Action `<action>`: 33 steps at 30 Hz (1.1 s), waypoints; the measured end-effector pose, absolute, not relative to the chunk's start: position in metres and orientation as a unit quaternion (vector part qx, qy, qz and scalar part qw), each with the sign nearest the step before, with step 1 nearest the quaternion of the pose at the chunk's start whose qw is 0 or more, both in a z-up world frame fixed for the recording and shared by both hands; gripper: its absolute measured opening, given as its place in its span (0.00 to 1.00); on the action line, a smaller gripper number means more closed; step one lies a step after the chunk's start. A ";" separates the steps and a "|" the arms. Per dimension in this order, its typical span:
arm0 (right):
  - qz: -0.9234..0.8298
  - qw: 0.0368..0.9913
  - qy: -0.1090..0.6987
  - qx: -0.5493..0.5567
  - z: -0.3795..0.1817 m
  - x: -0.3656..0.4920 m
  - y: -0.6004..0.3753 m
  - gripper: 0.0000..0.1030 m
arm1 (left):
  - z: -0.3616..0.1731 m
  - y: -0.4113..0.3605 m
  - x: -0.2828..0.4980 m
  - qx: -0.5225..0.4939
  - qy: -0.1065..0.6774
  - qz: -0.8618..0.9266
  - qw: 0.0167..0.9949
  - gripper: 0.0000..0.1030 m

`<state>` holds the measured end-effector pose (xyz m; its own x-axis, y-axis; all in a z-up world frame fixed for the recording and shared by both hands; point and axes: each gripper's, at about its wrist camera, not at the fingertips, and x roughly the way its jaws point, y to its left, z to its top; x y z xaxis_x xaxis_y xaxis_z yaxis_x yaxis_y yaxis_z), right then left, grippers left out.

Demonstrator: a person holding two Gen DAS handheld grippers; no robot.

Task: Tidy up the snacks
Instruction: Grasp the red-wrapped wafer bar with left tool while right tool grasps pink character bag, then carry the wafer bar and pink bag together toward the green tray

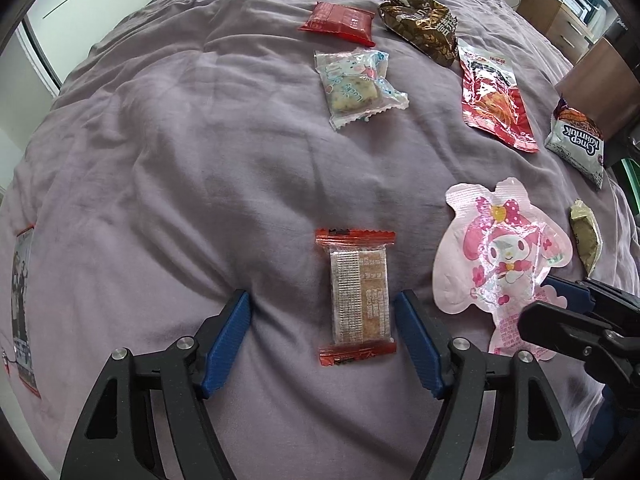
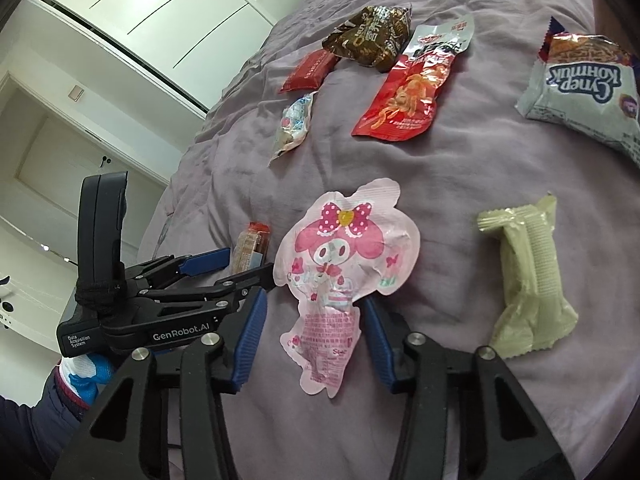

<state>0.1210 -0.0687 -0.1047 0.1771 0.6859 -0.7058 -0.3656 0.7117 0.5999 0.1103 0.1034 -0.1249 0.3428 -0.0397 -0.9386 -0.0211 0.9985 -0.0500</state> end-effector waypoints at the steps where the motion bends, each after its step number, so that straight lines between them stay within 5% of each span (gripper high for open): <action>1: 0.351 0.750 0.541 0.150 -0.107 0.123 -0.067 0.97 | -0.126 0.105 0.110 -0.028 0.574 -0.007 0.819 0.67; 5: 0.350 0.743 0.550 0.152 -0.113 0.128 -0.063 0.66 | -0.124 0.113 0.114 -0.046 0.573 -0.009 0.818 0.49; 12: 0.338 0.741 0.568 0.122 -0.114 0.134 -0.047 0.58 | -0.117 0.118 0.123 -0.049 0.559 -0.014 0.827 0.24; 33: 0.310 0.721 0.614 0.083 -0.109 0.142 -0.025 0.51 | -0.104 0.143 0.102 -0.092 0.507 -0.057 0.855 0.19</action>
<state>0.1422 -0.0252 -0.1088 0.0527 0.5492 -0.8340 -0.3457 0.7936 0.5007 0.1018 0.1427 -0.1045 0.4803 -0.1900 -0.8563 0.0039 0.9767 -0.2146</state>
